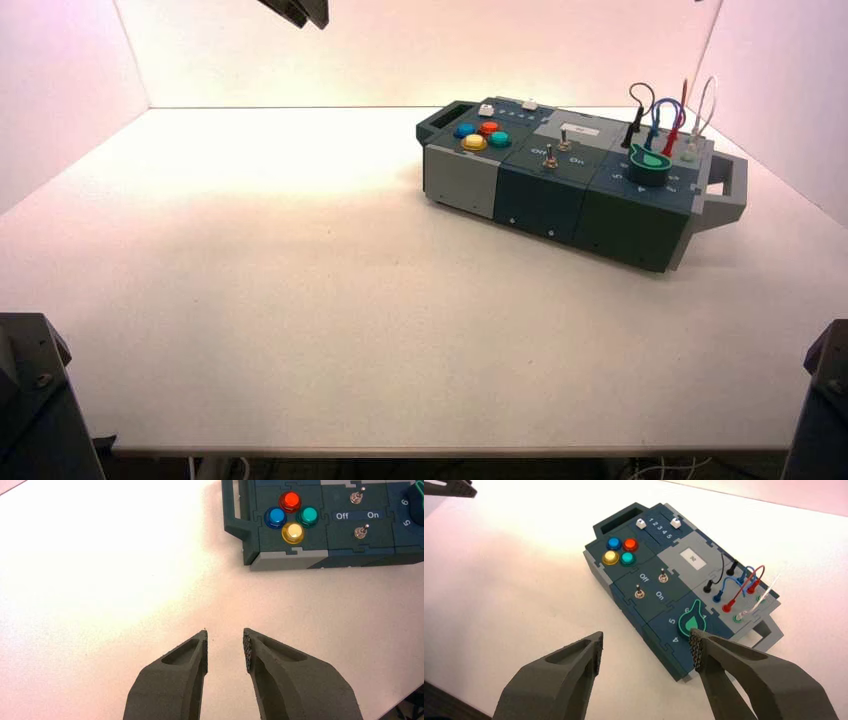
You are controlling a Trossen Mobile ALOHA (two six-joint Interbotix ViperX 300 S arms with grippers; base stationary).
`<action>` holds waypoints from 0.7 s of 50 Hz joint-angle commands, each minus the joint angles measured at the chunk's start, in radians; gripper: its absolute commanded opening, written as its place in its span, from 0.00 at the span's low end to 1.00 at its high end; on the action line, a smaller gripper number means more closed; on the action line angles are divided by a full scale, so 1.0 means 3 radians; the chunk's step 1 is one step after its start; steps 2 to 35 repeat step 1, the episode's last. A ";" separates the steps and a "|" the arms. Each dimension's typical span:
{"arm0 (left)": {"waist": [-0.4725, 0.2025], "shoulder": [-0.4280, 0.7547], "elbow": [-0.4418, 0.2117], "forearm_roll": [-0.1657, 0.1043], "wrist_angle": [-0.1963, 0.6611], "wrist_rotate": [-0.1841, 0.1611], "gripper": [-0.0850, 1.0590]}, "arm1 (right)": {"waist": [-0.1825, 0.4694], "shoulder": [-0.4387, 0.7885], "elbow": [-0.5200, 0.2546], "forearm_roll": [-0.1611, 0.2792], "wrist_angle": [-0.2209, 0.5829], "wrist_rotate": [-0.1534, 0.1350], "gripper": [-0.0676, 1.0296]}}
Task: Move the top slider to position 4.
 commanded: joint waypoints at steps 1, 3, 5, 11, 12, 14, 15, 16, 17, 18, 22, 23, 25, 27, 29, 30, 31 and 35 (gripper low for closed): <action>-0.0015 -0.0036 -0.0046 0.0005 -0.0020 0.0015 0.43 | 0.0020 0.0031 -0.0061 0.0015 -0.0036 0.0005 0.86; -0.0015 -0.0036 -0.0046 0.0005 -0.0020 0.0015 0.43 | 0.0020 0.0031 -0.0061 0.0015 -0.0036 0.0005 0.86; -0.0015 -0.0036 -0.0046 0.0005 -0.0020 0.0015 0.43 | 0.0020 0.0031 -0.0061 0.0015 -0.0036 0.0005 0.86; -0.0015 -0.0036 -0.0046 0.0005 -0.0020 0.0015 0.43 | 0.0020 0.0031 -0.0061 0.0015 -0.0036 0.0005 0.86; -0.0015 -0.0036 -0.0046 0.0005 -0.0020 0.0015 0.43 | 0.0020 0.0031 -0.0061 0.0015 -0.0036 0.0005 0.86; -0.0015 -0.0036 -0.0046 0.0005 -0.0020 0.0015 0.43 | 0.0020 0.0031 -0.0061 0.0015 -0.0036 0.0005 0.86; -0.0015 -0.0036 -0.0046 0.0005 -0.0020 0.0015 0.43 | 0.0020 0.0031 -0.0061 0.0015 -0.0036 0.0005 0.86; -0.0015 -0.0036 -0.0046 0.0005 -0.0020 0.0015 0.43 | 0.0020 0.0031 -0.0061 0.0015 -0.0036 0.0005 0.86; -0.0015 -0.0036 -0.0046 0.0005 -0.0020 0.0015 0.43 | 0.0020 0.0031 -0.0061 0.0015 -0.0036 0.0005 0.86; -0.0015 -0.0036 -0.0046 0.0005 -0.0020 0.0015 0.43 | 0.0020 0.0031 -0.0061 0.0015 -0.0036 0.0005 0.86; -0.0015 -0.0036 -0.0046 0.0005 -0.0020 0.0015 0.43 | 0.0020 0.0031 -0.0061 0.0015 -0.0036 0.0005 0.86; -0.0015 -0.0036 -0.0046 0.0005 -0.0020 0.0015 0.43 | 0.0020 0.0031 -0.0061 0.0015 -0.0036 0.0005 0.86; -0.0015 -0.0036 -0.0046 0.0005 -0.0020 0.0015 0.43 | 0.0020 0.0031 -0.0061 0.0015 -0.0036 0.0005 0.86; -0.0015 -0.0036 -0.0046 0.0005 -0.0020 0.0015 0.43 | 0.0020 0.0031 -0.0061 0.0015 -0.0036 0.0005 0.86; -0.0015 -0.0036 -0.0046 0.0005 -0.0020 0.0015 0.43 | 0.0020 0.0031 -0.0061 0.0015 -0.0036 0.0005 0.86; -0.0015 -0.0036 -0.0046 0.0005 -0.0020 0.0015 0.43 | 0.0020 0.0031 -0.0061 0.0015 -0.0036 0.0005 0.86; -0.0015 -0.0036 -0.0046 0.0005 -0.0020 0.0015 0.43 | 0.0020 0.0031 -0.0061 0.0015 -0.0036 0.0005 0.86; -0.0015 -0.0036 -0.0046 0.0005 -0.0020 0.0015 0.43 | 0.0020 0.0031 -0.0061 0.0015 -0.0036 0.0005 0.86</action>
